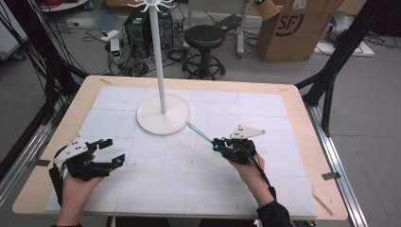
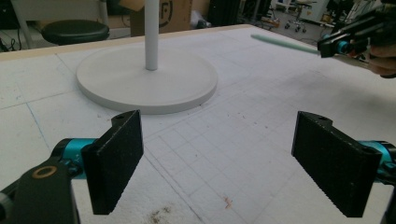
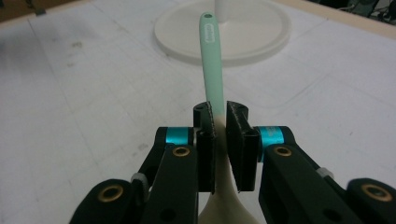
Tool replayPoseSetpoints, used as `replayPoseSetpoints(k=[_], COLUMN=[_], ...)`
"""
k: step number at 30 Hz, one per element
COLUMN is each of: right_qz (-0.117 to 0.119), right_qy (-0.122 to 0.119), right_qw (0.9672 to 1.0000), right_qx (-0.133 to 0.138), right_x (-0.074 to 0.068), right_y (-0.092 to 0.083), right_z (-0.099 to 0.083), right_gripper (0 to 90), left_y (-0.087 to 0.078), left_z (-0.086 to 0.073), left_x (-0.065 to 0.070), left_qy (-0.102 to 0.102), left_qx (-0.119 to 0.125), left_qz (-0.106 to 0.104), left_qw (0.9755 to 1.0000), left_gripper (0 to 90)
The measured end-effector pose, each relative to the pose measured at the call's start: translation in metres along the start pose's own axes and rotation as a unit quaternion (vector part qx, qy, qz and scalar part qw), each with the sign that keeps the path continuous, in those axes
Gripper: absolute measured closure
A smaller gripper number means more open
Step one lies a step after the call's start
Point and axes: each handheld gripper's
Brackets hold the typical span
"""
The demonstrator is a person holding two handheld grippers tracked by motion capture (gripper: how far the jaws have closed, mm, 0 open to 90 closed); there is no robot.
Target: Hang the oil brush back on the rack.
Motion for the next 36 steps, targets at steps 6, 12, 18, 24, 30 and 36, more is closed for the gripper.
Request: replayPoseSetpoints(k=[6, 12, 18, 24, 30, 36], right_qz=[0.01, 0.008, 0.005, 0.004, 0.003, 0.002], right_qy=[0.011, 0.008, 0.006, 0.005, 0.006, 0.0], right_qw=[0.9992, 0.9974, 0.9946, 0.9909, 0.9877, 0.985], right_qx=[0.038, 0.071, 0.104, 0.135, 0.156, 0.172], right_x=[0.005, 0.01, 0.012, 0.015, 0.016, 0.012], right_y=[-0.014, -0.032, -0.048, -0.063, -0.074, -0.076], right_z=[0.022, 0.055, 0.087, 0.115, 0.143, 0.168], right_gripper=[82.8, 82.7, 82.7, 82.8, 82.7, 82.7], left_y=[0.0, 0.001, 0.0, 0.001, 0.001, 0.001], left_z=[-0.001, -0.002, -0.003, -0.003, -0.003, -0.003], left_x=[-0.001, -0.001, -0.001, -0.001, -0.001, -0.001], left_qy=[-0.002, -0.002, -0.003, -0.005, -0.004, -0.005], left_qx=[-0.001, -0.007, -0.007, -0.007, -0.009, -0.007], left_qz=[-0.001, 0.0, 0.0, -0.002, -0.002, -0.004], left_qw=[1.0, 1.0, 1.0, 1.0, 0.9999, 1.0], left_gripper=[17.3, 17.3, 17.3, 17.2, 17.3, 17.3])
Point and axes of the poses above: each handheld gripper's, and its own axes: y roughly forward along the jaws, z roughly out of its top, x roughly to its right, and after that the axes turned 1 degree about -z, right-handed
